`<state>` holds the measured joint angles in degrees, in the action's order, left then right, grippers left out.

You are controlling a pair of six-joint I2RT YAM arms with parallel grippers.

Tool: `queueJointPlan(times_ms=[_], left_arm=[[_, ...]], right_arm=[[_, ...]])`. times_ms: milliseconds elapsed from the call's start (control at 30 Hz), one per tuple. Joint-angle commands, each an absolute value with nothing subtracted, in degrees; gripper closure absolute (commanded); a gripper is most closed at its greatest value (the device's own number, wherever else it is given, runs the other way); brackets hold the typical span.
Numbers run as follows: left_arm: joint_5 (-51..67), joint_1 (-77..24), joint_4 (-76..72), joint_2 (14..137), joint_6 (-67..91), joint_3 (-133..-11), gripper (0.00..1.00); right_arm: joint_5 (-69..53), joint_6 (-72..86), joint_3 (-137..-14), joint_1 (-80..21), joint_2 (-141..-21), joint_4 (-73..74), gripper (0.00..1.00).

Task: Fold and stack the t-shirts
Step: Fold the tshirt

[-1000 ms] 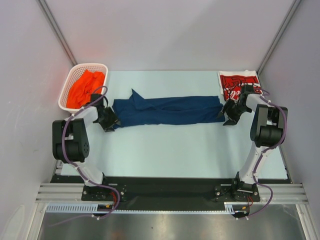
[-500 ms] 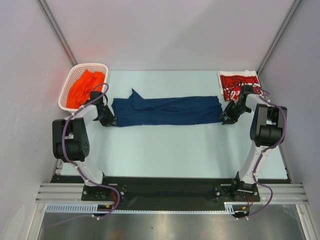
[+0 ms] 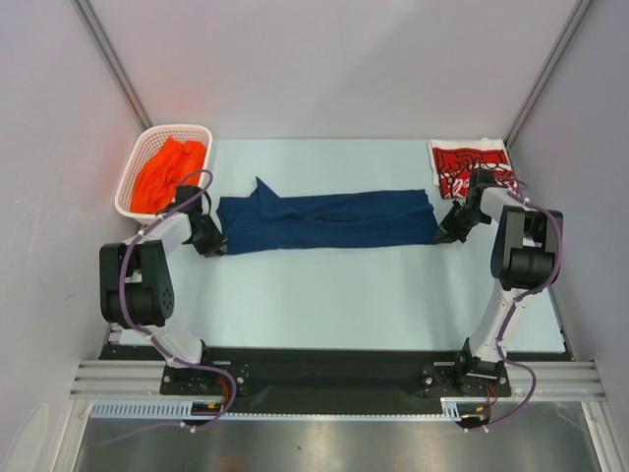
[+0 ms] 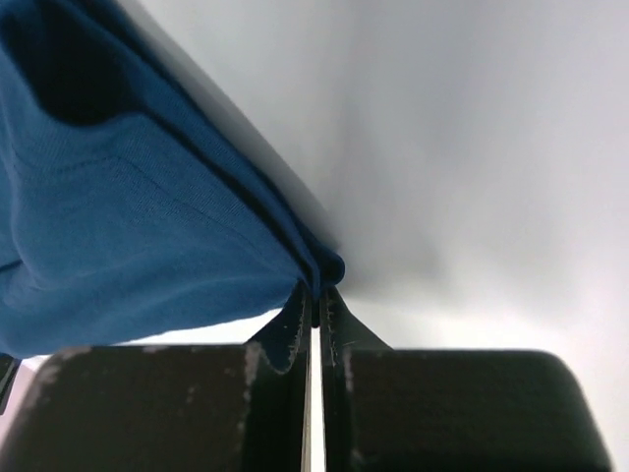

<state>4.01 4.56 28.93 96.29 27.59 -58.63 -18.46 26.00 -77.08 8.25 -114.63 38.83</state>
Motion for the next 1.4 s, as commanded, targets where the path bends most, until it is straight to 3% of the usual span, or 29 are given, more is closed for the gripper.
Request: queueJointPlan(times_ms=[0,33,100,133,233,400,600,733,1367], left_arm=[[1.1,4.9,30.6,92.4,29.9,-56.2,0.71],[0.8,4.9,30.3,91.2,30.0,-55.6,0.58],[0.2,4.9,29.5,87.5,29.0,-54.7,0.46],[0.2,4.9,29.7,86.4,28.5,-54.8,0.33],[-2.1,4.8,29.3,83.7,24.4,-57.9,0.22],[5.1,4.9,27.0,89.5,17.3,-69.7,0.28],[12.3,4.9,30.3,104.9,13.9,-82.3,0.37],[16.1,4.5,30.5,110.4,13.4,-86.1,0.49],[9.7,1.1,31.3,114.5,12.9,-83.1,0.58]], right_arm=[[-13.0,25.0,-73.2,7.4,-112.3,39.9,1.00],[-12.8,24.5,-73.3,7.1,-112.5,39.7,1.00],[-13.4,23.5,-74.3,6.9,-113.6,40.0,1.00],[-13.5,23.3,-74.4,6.8,-113.8,40.1,0.96],[-13.5,23.0,-75.0,6.7,-113.8,40.2,0.94],[-13.0,22.1,-76.4,6.4,-114.8,41.5,0.93],[-13.0,21.6,-78.1,6.3,-115.9,42.3,0.94],[-13.3,21.4,-78.5,6.3,-116.5,42.2,0.94],[-14.9,21.2,-81.0,6.9,-118.0,42.9,0.96]])
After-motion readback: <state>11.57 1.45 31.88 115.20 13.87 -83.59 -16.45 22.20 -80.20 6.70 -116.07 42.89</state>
